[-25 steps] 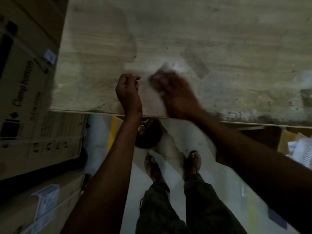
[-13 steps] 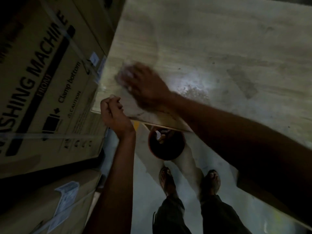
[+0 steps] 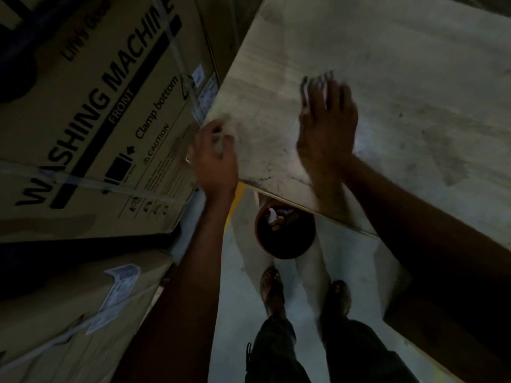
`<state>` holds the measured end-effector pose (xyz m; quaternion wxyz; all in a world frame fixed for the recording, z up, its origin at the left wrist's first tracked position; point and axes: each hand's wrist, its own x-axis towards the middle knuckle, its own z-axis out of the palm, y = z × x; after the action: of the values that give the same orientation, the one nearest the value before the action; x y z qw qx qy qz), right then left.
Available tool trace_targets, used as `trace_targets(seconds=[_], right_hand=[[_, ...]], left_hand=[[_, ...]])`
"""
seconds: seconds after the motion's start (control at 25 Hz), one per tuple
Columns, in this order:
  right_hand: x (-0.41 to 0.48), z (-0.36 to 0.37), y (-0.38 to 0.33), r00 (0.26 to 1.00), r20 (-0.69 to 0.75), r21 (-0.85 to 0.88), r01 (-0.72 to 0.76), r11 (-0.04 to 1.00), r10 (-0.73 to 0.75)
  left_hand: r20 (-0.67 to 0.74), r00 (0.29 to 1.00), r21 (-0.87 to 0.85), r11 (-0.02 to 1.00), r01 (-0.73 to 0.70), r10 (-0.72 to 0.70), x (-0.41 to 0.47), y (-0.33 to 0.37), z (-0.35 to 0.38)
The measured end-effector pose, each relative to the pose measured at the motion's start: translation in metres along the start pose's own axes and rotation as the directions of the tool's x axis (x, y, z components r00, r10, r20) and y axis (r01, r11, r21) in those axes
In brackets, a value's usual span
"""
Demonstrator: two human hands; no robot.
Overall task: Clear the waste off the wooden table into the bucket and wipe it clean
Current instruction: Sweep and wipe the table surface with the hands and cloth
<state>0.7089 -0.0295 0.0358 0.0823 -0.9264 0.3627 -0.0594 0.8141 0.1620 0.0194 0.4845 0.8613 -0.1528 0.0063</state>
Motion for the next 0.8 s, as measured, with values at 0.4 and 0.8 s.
trace_targets(seconds=[0.4,0.8], right_hand=[[0.006,-0.010,0.024,0.974,0.014,0.048,0.227,0.973,-0.228],[-0.036,-0.044,0.222,0.934,0.143,-0.071,0.338,0.938,-0.326]], left_hand=[[0.201,0.975,0.705,0.678,-0.208,0.089,-0.016,0.007,0.040],[0.519,0.822,0.506,0.691,-0.517,0.235,-0.018,0.137,0.229]])
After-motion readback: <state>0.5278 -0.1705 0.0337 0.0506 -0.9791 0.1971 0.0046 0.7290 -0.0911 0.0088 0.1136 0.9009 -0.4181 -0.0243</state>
